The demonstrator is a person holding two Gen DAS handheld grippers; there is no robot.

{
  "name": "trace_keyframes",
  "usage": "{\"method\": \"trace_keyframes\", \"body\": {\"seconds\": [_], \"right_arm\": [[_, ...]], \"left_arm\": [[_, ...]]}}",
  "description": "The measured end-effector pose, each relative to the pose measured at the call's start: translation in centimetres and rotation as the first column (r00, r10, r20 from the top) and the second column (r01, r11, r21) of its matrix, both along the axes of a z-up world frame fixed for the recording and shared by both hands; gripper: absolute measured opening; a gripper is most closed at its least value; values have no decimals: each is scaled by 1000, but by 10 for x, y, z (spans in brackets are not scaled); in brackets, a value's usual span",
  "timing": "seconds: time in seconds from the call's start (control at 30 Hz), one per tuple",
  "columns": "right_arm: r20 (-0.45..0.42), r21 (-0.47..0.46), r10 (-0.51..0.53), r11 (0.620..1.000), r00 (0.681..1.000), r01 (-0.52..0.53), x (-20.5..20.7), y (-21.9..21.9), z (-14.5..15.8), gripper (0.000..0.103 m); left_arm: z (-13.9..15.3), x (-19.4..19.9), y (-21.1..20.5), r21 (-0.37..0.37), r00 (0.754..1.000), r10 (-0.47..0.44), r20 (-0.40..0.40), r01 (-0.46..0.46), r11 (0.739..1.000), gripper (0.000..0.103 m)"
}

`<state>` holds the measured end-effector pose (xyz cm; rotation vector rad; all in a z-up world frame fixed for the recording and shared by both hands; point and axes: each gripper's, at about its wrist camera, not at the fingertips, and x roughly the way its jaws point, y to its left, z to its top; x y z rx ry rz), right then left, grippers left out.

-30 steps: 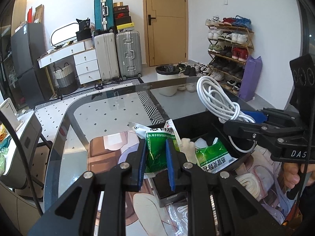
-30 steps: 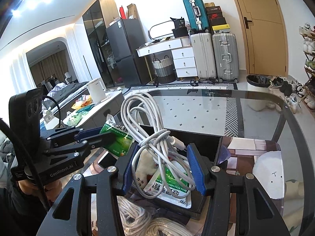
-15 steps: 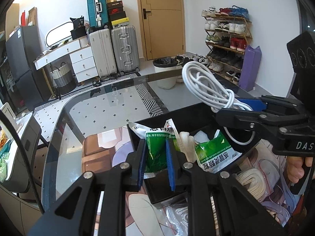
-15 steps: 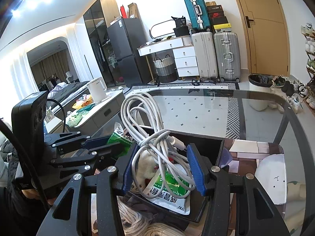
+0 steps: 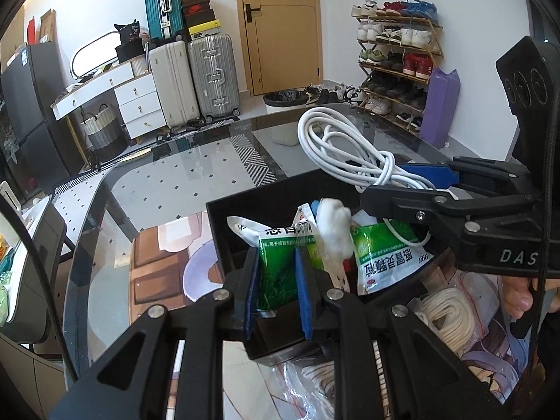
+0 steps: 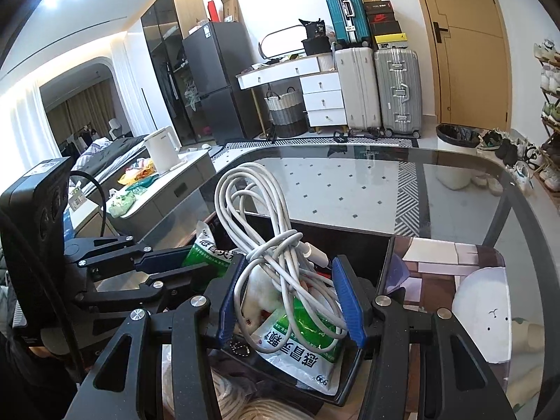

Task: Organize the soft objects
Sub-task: 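Open the left tool to drop the green packet while the right drops the cable coil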

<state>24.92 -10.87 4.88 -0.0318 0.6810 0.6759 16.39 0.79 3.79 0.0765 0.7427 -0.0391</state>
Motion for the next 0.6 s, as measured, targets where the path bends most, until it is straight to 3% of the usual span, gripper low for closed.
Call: {"method": "trace_keyframes", "body": {"seconds": [0.23, 0.3, 0.4, 0.43, 0.47, 0.6], "right_arm": [[-10, -11, -16, 1000, 1000, 16, 4, 1, -7, 51], [-6, -19, -16, 1000, 1000, 16, 3, 2, -6, 51], [22, -20, -1, 1000, 1000, 1, -6, -2, 0, 54], [35, -22, -2, 1000, 999, 2, -8, -4, 3, 58], [46, -27, -8, 1000, 999, 9, -11, -7, 6, 68], [76, -25, -24, 999, 997, 26, -25, -21, 17, 79]], "left_arm": [[-1, 0, 0, 5, 1000, 5, -5, -5, 1000, 21], [0, -1, 1, 1, 1000, 8, -7, -8, 1000, 25], [6, -6, 2, -27, 1000, -9, 6, 9, 1000, 43], [8, -8, 2, -32, 1000, -15, 13, 15, 999, 51], [11, -11, 1, -31, 1000, -16, 22, 17, 999, 52], [17, -19, 0, -37, 999, -21, 32, 23, 999, 56]]}}
